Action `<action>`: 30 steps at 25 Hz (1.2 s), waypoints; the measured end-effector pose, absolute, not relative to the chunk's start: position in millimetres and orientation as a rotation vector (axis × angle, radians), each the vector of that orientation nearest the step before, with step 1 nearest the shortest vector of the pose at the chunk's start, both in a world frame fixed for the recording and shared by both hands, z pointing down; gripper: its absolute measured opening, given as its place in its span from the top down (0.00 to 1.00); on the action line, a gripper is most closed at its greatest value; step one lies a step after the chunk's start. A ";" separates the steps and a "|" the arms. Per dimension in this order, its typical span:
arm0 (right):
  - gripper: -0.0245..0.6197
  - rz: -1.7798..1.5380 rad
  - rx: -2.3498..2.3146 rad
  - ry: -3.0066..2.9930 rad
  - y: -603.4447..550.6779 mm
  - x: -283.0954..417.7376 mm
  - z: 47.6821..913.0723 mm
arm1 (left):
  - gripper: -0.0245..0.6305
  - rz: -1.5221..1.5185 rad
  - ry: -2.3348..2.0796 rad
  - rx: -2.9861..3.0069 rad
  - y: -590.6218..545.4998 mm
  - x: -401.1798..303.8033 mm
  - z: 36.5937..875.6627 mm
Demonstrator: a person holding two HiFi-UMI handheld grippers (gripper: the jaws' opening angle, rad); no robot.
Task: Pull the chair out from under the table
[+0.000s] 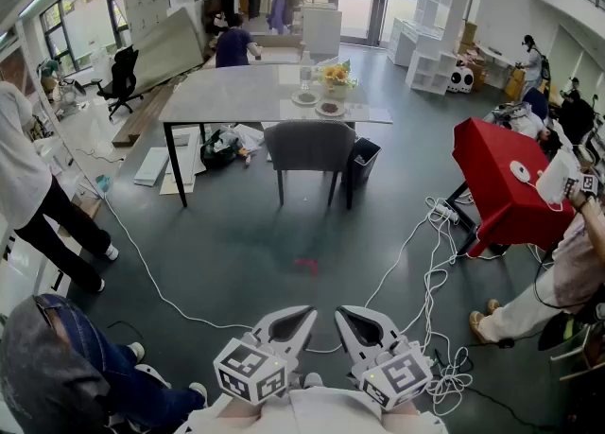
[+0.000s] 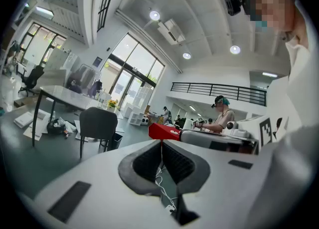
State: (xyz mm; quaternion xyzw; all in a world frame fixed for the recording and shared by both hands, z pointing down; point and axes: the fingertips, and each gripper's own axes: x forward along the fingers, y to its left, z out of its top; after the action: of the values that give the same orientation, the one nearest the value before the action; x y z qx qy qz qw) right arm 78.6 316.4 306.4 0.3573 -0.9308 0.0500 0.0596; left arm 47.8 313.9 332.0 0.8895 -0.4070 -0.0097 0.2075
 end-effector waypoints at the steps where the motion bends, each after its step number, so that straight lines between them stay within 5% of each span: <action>1: 0.96 0.150 1.083 -2.816 316.6 79.3 306.7 | 0.93 -0.022 -1.129 2.481 314.6 49.8 332.2; 30: 0.96 0.249 1.121 -2.852 293.3 40.5 321.8 | 0.93 0.014 -1.122 2.468 292.2 12.8 352.4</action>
State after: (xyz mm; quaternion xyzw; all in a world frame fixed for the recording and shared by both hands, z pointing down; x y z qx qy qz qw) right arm 40.5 293.3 321.8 0.3646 -0.9270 0.0810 0.0335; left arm 12.8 292.2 352.4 0.8893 -0.4044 0.0050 0.2136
